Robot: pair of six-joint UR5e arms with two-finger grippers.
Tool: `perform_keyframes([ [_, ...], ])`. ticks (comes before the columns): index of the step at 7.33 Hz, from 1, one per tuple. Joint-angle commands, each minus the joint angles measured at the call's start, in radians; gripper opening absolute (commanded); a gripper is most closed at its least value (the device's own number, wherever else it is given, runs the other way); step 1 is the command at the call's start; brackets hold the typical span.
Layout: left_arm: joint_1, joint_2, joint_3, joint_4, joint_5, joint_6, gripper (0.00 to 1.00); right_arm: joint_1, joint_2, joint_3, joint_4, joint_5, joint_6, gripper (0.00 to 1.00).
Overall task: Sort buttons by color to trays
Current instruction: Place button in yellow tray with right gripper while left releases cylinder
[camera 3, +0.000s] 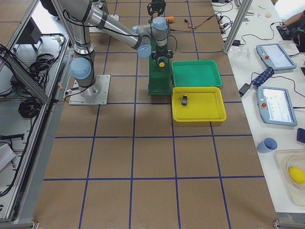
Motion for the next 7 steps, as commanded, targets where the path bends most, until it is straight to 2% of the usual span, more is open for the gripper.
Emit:
perform_keyframes([
  [1, 0.002, -0.047, -0.006, 0.061, 0.024, 0.049, 0.0, -0.007, 0.001, -0.027, 0.001, -0.058, -0.009, 0.0],
  [2, 0.003, -0.051, -0.006, 0.066, 0.025, 0.046, 0.06, -0.024, 0.004, -0.088, 0.045, -0.063, -0.01, 0.0],
  [3, 0.003, -0.056, -0.006, 0.068, 0.025, 0.023, 0.25, -0.065, 0.034, -0.19, 0.1, -0.065, -0.016, 0.0],
  [4, 0.003, -0.053, -0.009, 0.068, 0.025, 0.02, 0.62, -0.138, 0.103, -0.296, 0.146, -0.051, -0.031, 0.0],
  [5, 0.004, -0.048, -0.01, 0.066, 0.025, 0.017, 0.95, -0.207, 0.146, -0.352, 0.147, -0.039, -0.085, 0.0],
  [6, 0.007, -0.042, -0.004, 0.066, 0.025, 0.009, 1.0, -0.279, 0.161, -0.363, 0.133, -0.028, -0.205, 0.01],
  [7, 0.012, -0.026, -0.004, 0.063, 0.025, 0.008, 1.0, -0.338, 0.181, -0.375, 0.125, -0.013, -0.275, 0.01],
])
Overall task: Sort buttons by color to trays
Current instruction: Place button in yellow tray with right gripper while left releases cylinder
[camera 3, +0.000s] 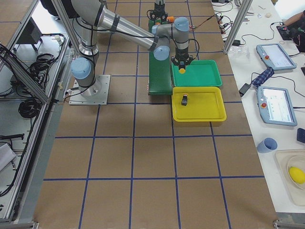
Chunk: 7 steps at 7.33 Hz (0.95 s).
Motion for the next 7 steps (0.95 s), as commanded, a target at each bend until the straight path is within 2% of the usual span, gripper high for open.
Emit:
perform_keyframes([
  [1, 0.055, 0.018, 0.011, -0.004, 0.0, -0.002, 1.0, -0.112, 0.057, -0.05, -0.014, 0.062, -0.15, 0.04],
  [2, 0.163, 0.017, 0.016, 0.001, -0.015, 0.005, 1.0, -0.129, 0.1, -0.079, -0.028, 0.067, -0.168, 0.07],
  [3, 0.269, -0.01, 0.049, 0.001, -0.04, -0.004, 1.0, -0.143, 0.12, -0.092, -0.028, 0.067, -0.173, 0.27],
  [4, 0.309, -0.032, 0.121, -0.005, -0.043, -0.006, 1.0, -0.153, 0.126, -0.091, -0.028, 0.079, -0.199, 0.57],
  [5, 0.316, -0.066, 0.173, -0.008, -0.04, -0.126, 1.0, -0.154, 0.13, -0.091, -0.028, 0.099, -0.21, 1.0],
  [6, 0.32, -0.092, 0.195, -0.015, -0.026, -0.335, 1.0, -0.156, 0.128, -0.094, -0.028, 0.099, -0.208, 1.0],
  [7, 0.321, -0.118, 0.215, -0.013, -0.028, -0.444, 1.0, -0.154, 0.116, -0.095, -0.024, 0.099, -0.202, 1.0],
])
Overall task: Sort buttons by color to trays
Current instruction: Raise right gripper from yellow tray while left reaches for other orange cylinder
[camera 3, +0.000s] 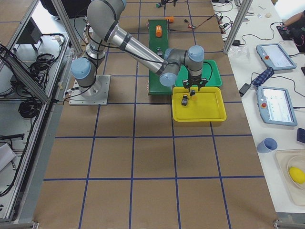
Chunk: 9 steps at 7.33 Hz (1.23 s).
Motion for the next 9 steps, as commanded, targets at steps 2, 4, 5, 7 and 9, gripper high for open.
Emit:
perform_keyframes([
  [2, 0.006, -0.099, 0.052, -0.005, 0.003, -0.469, 1.0, 0.006, -0.082, 0.017, 0.104, 0.003, 0.001, 1.0],
  [4, 0.016, -0.155, 0.067, -0.008, 0.005, -0.739, 1.0, 0.013, -0.22, 0.118, 0.264, 0.021, 0.006, 1.0],
  [5, 0.039, -0.176, 0.079, -0.017, 0.006, -0.877, 1.0, 0.026, -0.284, 0.213, 0.257, 0.021, 0.006, 1.0],
  [7, 0.05, -0.196, 0.079, -0.046, -0.003, -0.995, 1.0, 0.087, -0.369, 0.344, 0.226, 0.02, 0.004, 1.0],
  [9, 0.069, -0.224, 0.065, -0.035, -0.01, -1.047, 1.0, 0.182, -0.368, 0.401, 0.096, -0.001, 0.076, 1.0],
])
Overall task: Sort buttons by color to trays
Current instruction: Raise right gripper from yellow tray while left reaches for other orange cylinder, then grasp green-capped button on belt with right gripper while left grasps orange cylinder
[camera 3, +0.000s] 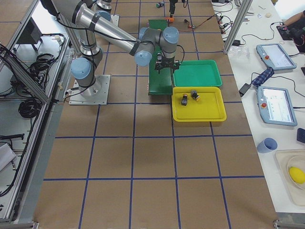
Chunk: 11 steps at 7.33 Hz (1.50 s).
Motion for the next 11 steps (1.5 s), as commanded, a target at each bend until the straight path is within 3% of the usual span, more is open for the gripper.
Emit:
perform_keyframes([
  [1, 0.02, -0.038, 0.014, 0.006, -0.01, -0.071, 1.0, 0.106, 0.001, 0.037, -0.088, -0.015, 0.093, 1.0],
  [4, 0.02, -0.052, 0.017, 0.008, -0.007, -0.147, 1.0, 0.174, 0.008, 0.046, -0.096, -0.043, 0.155, 1.0],
  [6, 0.02, -0.057, 0.005, 0.008, -0.009, -0.176, 1.0, 0.194, 0.018, 0.107, -0.192, -0.043, 0.192, 1.0],
  [8, 0.02, -0.06, -0.004, 0.008, -0.012, -0.217, 1.0, 0.2, 0.035, 0.113, -0.214, -0.041, 0.208, 1.0],
  [9, 0.02, -0.068, -0.003, 0.009, -0.012, -0.207, 0.81, 0.217, 0.037, 0.112, -0.214, -0.043, 0.213, 1.0],
  [10, 0.021, -0.075, -0.001, 0.009, -0.013, -0.199, 0.38, 0.222, 0.049, 0.11, -0.214, -0.044, 0.212, 0.82],
  [11, 0.04, -0.078, -0.003, 0.009, -0.031, -0.196, 0.0, 0.222, 0.054, 0.107, -0.214, -0.052, 0.209, 0.38],
])
